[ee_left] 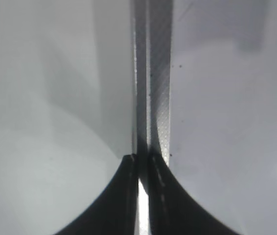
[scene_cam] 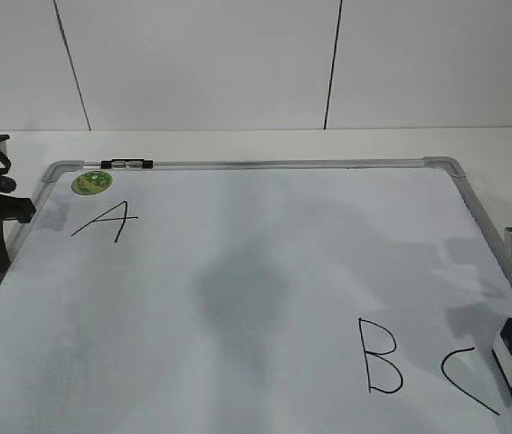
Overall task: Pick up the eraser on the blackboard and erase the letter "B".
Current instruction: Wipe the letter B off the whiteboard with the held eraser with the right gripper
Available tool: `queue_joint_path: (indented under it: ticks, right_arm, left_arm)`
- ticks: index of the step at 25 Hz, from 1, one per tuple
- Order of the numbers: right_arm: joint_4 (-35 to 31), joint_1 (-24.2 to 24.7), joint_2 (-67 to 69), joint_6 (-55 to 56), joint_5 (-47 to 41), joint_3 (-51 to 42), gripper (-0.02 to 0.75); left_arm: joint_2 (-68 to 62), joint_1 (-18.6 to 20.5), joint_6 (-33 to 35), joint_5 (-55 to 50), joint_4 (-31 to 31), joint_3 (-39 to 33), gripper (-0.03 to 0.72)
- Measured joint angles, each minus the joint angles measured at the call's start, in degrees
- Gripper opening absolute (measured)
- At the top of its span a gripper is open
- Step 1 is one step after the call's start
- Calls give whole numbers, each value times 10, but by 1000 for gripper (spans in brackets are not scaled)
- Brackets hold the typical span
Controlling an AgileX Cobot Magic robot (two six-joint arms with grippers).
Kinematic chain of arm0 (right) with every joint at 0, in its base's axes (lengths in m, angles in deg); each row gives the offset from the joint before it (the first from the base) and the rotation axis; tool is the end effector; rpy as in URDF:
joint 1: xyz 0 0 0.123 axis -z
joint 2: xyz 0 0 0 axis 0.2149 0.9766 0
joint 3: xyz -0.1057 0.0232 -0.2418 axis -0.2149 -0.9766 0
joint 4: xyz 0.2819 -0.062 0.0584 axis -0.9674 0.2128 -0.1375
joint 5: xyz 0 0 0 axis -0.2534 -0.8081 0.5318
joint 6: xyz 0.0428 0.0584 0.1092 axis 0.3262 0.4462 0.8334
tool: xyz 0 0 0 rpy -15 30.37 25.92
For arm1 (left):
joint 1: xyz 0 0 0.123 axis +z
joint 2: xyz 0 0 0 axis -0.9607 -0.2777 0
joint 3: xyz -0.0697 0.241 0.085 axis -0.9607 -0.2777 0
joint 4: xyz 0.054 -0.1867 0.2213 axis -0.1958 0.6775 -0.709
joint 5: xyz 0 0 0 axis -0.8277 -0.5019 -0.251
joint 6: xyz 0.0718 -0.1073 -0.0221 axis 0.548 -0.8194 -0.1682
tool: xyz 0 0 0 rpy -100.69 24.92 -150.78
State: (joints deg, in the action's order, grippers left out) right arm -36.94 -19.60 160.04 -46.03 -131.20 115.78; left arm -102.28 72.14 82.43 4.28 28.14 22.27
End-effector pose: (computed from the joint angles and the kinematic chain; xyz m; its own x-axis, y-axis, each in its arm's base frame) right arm 0.2474 0.0401 0.0979 -0.9915 -0.0107 0.1299 -0.0038 0.9986 0.0532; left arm 0.3932 -0.0252 0.0669 -0.9991 0.0054 -0.0418 0.0096 0.9947 -0.1020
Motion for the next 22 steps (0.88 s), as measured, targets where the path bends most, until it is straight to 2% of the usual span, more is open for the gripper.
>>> queue_joint_path:
  ticks: [16,22]
  right_arm:
    - [0,0,-2,0,-53,32,542]
    - [-14,-15,-2,7,-71,98,542]
  left_arm:
    - [0,0,0,0,0,1,19]
    - [0,0,0,-1,0,1,19]
